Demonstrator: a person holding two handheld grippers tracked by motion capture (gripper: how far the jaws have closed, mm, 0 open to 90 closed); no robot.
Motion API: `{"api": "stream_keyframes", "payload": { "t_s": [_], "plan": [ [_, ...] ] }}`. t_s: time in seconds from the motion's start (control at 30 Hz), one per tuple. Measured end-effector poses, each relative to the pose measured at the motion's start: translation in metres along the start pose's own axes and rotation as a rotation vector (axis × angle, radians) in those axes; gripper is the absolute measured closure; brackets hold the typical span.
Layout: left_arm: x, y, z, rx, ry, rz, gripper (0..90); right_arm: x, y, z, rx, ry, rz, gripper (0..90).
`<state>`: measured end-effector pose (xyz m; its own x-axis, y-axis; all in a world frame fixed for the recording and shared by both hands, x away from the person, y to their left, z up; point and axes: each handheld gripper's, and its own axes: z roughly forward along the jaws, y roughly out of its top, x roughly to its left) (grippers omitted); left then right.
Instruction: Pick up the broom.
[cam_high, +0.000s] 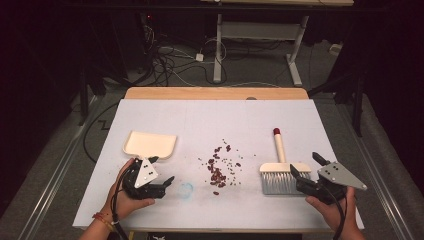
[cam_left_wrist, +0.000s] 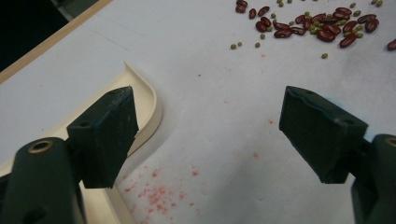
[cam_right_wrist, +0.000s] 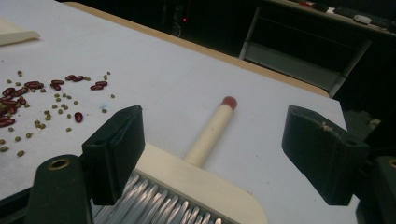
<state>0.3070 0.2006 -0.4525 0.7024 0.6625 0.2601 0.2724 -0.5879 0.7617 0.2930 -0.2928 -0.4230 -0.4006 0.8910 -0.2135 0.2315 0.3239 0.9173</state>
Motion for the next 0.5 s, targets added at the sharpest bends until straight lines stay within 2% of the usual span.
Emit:
{"api": "stream_keyframes", "payload": {
  "t_s": [0.2,0.37,0.5],
  "plan": [
    [-0.005,0.003,0.005,0.014,-0.016,0.017,18.7,0.006,0.009,0.005,-0.023,0.01,-0.01,22.2],
    [-0.006,0.003,0.004,0.013,-0.021,0.03,18.7,0.011,0.008,0.011,-0.001,0.027,-0.046,22.0],
    [-0.006,0.001,0.002,0.022,-0.011,0.032,19.4,0.007,0.012,0.013,0.013,0.025,-0.036,21.1]
  ]
}}
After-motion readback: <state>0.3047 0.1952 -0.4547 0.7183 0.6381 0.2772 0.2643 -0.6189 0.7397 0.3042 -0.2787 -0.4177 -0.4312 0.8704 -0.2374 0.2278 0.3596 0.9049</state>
